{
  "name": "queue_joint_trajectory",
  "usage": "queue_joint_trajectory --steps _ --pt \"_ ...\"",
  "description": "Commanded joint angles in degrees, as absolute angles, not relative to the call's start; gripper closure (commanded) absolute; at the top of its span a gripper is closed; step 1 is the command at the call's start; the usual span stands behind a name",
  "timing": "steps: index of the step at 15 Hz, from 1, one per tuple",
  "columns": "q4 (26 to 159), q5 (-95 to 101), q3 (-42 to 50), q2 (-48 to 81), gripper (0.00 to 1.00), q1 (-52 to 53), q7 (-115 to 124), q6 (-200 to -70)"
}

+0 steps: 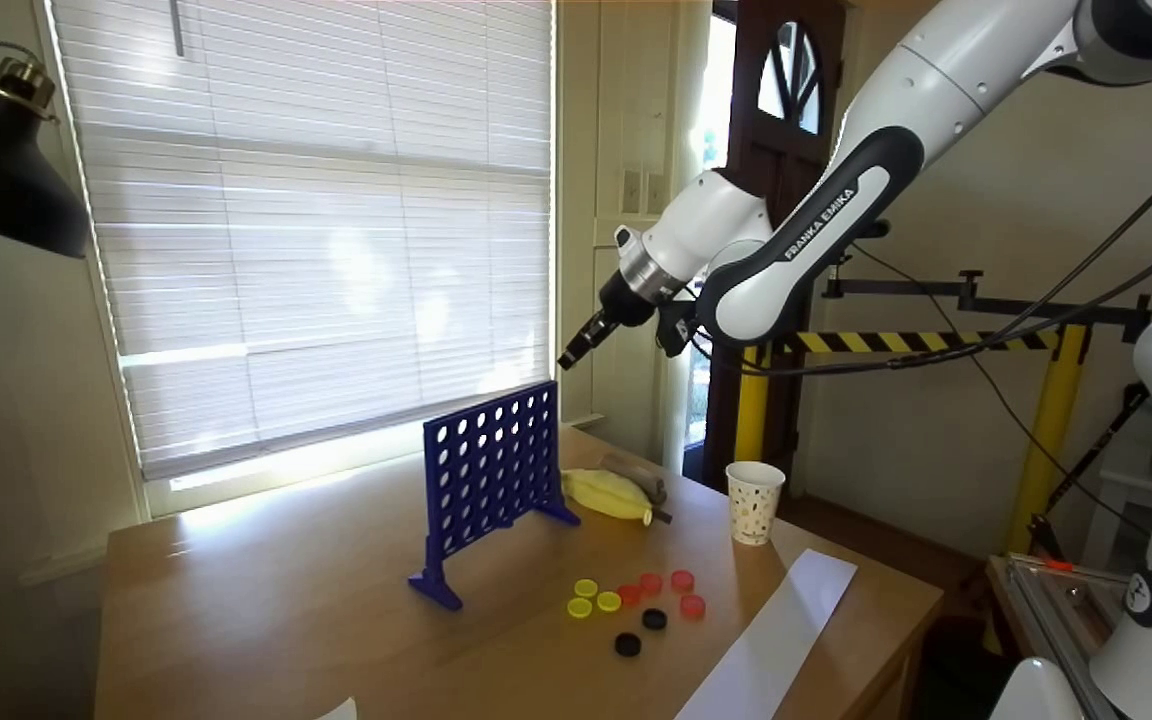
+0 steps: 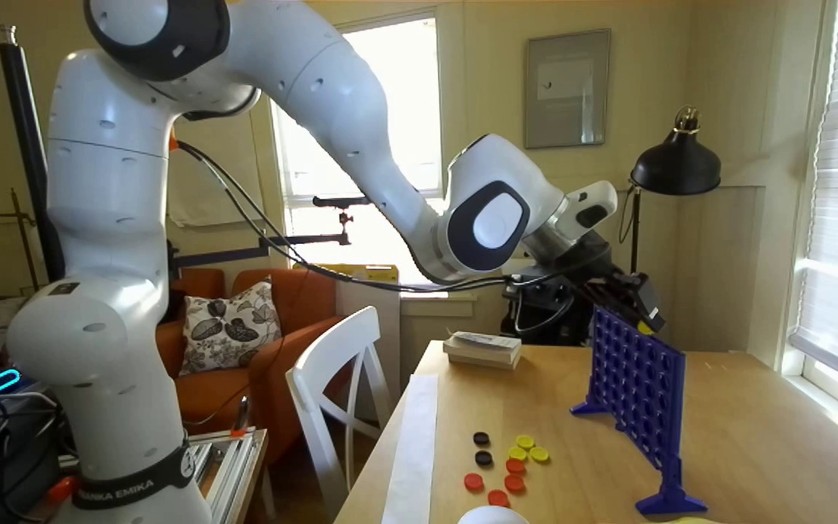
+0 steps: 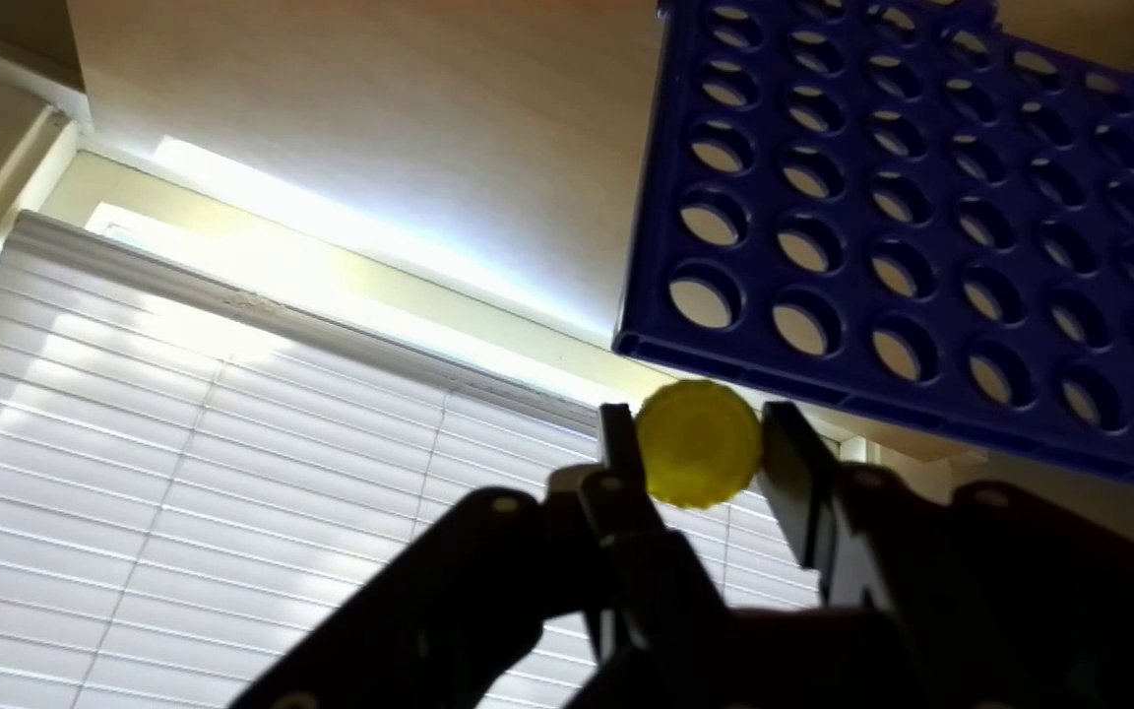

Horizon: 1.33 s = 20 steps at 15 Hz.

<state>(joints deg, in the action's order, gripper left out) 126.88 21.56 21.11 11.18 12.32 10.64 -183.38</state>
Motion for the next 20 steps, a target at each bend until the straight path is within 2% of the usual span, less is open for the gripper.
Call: queue_joint_trajectory --steps 1,20 --pt "124.6 22.1 21.8 13.8 0.9 13.3 10.8 -185.8" --pt "119.3 21.3 21.6 20.2 0.9 14.0 11.0 -187.8"
